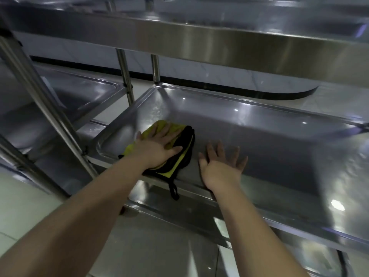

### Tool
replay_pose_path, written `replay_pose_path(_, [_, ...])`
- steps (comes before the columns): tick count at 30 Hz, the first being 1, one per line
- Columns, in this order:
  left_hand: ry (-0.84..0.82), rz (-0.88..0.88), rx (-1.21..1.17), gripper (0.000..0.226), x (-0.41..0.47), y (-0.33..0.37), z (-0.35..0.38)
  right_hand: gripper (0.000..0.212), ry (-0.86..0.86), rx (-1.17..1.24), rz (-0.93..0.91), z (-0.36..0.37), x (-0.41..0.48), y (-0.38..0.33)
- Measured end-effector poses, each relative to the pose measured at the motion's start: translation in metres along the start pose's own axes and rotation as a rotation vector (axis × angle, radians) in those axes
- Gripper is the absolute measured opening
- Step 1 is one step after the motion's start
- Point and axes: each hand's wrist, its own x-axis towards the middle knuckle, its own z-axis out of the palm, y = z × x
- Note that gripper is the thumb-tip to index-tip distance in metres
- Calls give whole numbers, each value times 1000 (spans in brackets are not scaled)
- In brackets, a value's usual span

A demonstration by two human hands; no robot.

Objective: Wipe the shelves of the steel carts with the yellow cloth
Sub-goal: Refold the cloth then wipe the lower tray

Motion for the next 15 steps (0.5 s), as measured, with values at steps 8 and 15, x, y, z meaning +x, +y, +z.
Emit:
replay_pose_path(8, [40, -235, 67, 67, 27, -89, -21, 69, 22, -64, -25, 1, -2, 2])
replay_pose_path(15, [-12, 28, 31, 62, 52, 56, -3, 70, 38, -1, 7, -1, 0, 2])
